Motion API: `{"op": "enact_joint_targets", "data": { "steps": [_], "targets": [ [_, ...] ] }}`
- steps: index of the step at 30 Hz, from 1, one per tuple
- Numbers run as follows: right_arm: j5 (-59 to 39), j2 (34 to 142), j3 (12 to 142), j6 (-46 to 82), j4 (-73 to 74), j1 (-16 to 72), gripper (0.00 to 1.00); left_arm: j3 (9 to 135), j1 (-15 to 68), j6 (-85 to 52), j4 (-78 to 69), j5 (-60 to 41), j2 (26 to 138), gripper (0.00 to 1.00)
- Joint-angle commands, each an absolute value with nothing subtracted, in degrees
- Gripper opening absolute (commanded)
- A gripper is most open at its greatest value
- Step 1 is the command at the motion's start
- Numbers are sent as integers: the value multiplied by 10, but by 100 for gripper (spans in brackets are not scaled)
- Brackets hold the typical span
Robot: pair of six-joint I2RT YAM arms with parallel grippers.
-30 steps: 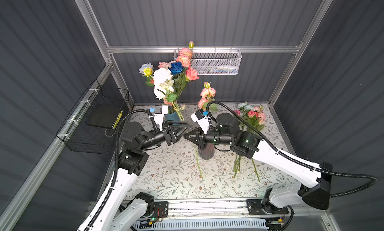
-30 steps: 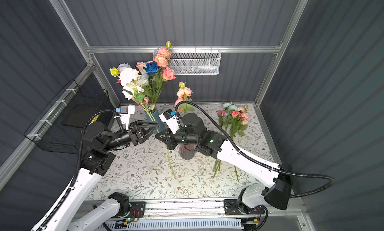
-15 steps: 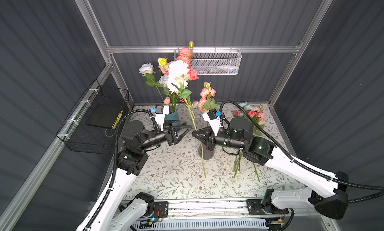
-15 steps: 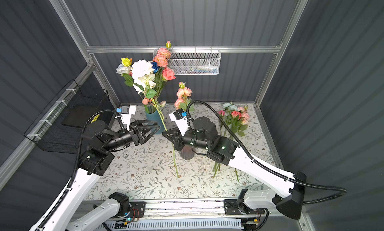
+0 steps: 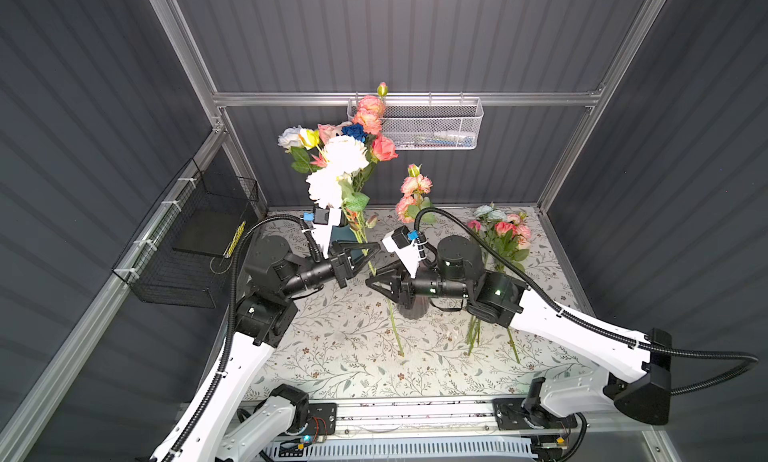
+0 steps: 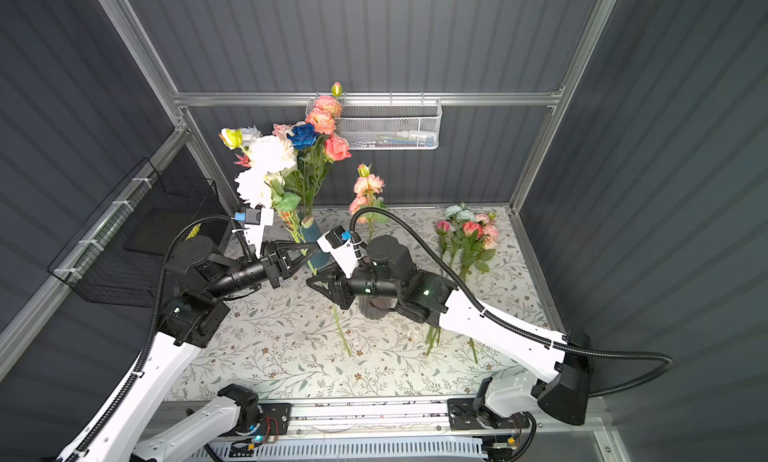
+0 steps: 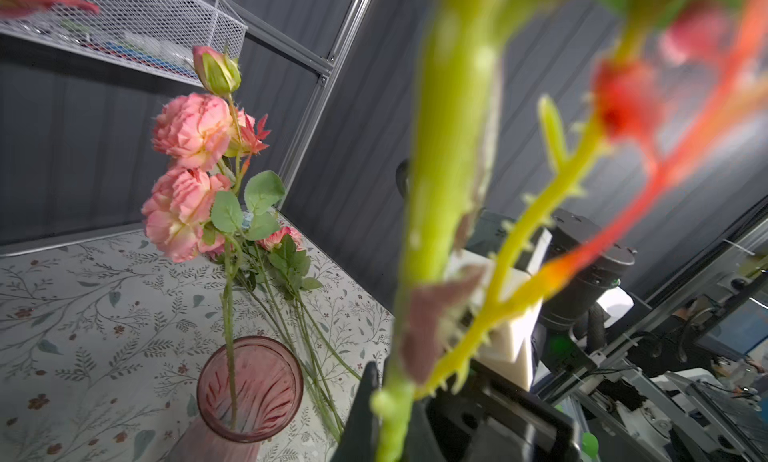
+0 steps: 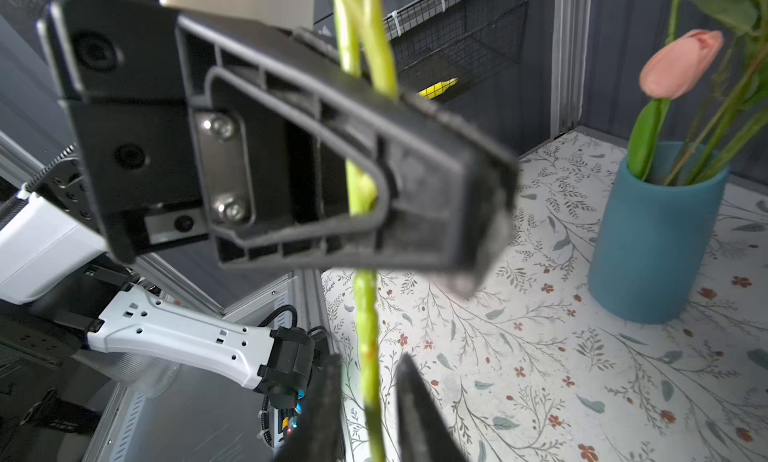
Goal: Arrange the flowers into the vase
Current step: 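Grasp the white rose stem with the left gripper while the right gripper releases and withdraws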
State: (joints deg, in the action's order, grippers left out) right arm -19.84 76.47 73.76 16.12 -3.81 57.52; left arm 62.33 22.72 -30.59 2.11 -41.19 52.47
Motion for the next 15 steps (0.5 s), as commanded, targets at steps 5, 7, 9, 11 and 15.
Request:
{"op": "enact_joint_targets", "data": {
  "steps": [5,7,9,11,15],
  "targets": [
    [-108,624,661,149,-42,537,60,689,234,-260,2,-333,564,0],
    [-91,578,635,152,-42,517,61,706,248,-241,-11,-296,584,0],
    [-81,538,616,156,-46,496,61,717,269,-222,-34,-255,604,0],
    [-78,503,602,160,-54,476,61,729,298,-196,-63,-204,623,0],
    [-67,461,596,154,-79,462,61,774,343,-137,-99,-121,670,0]
  ]
}}
